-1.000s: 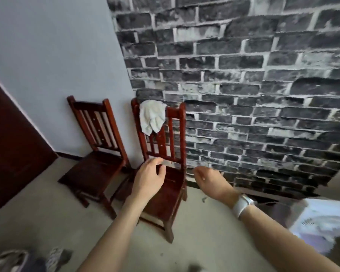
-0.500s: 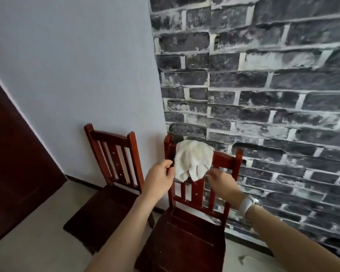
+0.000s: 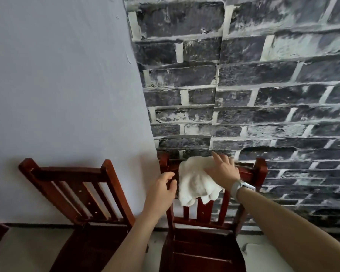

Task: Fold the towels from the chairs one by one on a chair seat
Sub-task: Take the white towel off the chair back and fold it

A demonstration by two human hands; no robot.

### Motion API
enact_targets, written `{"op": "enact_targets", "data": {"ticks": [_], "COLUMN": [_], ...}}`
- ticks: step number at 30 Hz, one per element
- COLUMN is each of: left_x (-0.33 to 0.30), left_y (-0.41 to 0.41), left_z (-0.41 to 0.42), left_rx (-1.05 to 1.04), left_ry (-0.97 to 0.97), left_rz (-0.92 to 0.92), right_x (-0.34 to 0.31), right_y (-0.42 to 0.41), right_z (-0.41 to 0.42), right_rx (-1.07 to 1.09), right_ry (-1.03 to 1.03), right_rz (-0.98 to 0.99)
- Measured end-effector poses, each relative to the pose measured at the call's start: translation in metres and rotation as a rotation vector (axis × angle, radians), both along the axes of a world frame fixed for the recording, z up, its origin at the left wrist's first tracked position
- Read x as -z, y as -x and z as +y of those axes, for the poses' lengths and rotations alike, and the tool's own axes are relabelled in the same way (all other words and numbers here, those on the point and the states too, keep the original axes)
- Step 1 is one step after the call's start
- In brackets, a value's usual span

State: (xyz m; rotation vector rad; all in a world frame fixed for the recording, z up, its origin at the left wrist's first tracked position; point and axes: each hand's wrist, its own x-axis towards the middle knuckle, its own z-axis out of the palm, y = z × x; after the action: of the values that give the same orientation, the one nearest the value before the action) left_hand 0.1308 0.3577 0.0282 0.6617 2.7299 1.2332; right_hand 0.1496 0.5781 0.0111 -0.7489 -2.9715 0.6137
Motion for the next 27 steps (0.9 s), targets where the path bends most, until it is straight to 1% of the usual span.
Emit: {"op": "enact_targets", "data": {"ticks": [2,3,5,7,8,10,11,14,16,18,21,24,27], "left_x": [0.009,0.013,0.020,0.023,0.024,0.028,0.031,0.043,0.053,0.058,0.056,0.043,0.024], "left_y": [0.012,0.017,0.025,0.027,0.026,0.022,0.018,-0.009,-0.032,-0.052,-0.073,-0.083,-0.086], "left_z": [-0.003,-0.003,-0.002,0.003,0.006,0.014,0.017,0.029,0.037,0.043,0.056,0.073,0.090], "left_rx": [0.064,0.088,0.117,0.142,0.158,0.201,0.237,0.346,0.368,0.367,0.424,0.510,0.516], "left_ry": [0.019,0.024,0.020,0.001,-0.013,-0.031,-0.038,-0.073,-0.102,-0.114,-0.066,0.032,0.109], "left_rz": [-0.009,-0.012,-0.022,-0.021,-0.006,0.042,0.035,-0.156,-0.212,-0.159,-0.012,0.029,0.155], "right_x": [0.007,0.011,0.015,0.020,0.021,0.024,0.027,0.032,0.033,0.031,0.023,0.007,-0.018], "right_y": [0.012,0.015,0.012,-0.001,-0.012,-0.040,-0.057,-0.106,-0.133,-0.158,-0.189,-0.210,-0.221], "right_z": [-0.007,-0.010,-0.014,-0.019,-0.022,-0.030,-0.035,-0.045,-0.048,-0.045,-0.030,-0.011,0.008], "right_rx": [0.008,-0.003,-0.008,0.010,0.016,0.012,0.015,0.050,0.100,0.151,0.152,0.145,0.124], "right_ry": [-0.099,-0.155,-0.170,-0.089,-0.036,0.072,0.128,0.264,0.317,0.354,0.327,0.194,0.039], "right_rz": [-0.077,-0.056,0.090,0.252,0.301,0.354,0.369,0.384,0.385,0.351,0.237,0.202,0.265]}}
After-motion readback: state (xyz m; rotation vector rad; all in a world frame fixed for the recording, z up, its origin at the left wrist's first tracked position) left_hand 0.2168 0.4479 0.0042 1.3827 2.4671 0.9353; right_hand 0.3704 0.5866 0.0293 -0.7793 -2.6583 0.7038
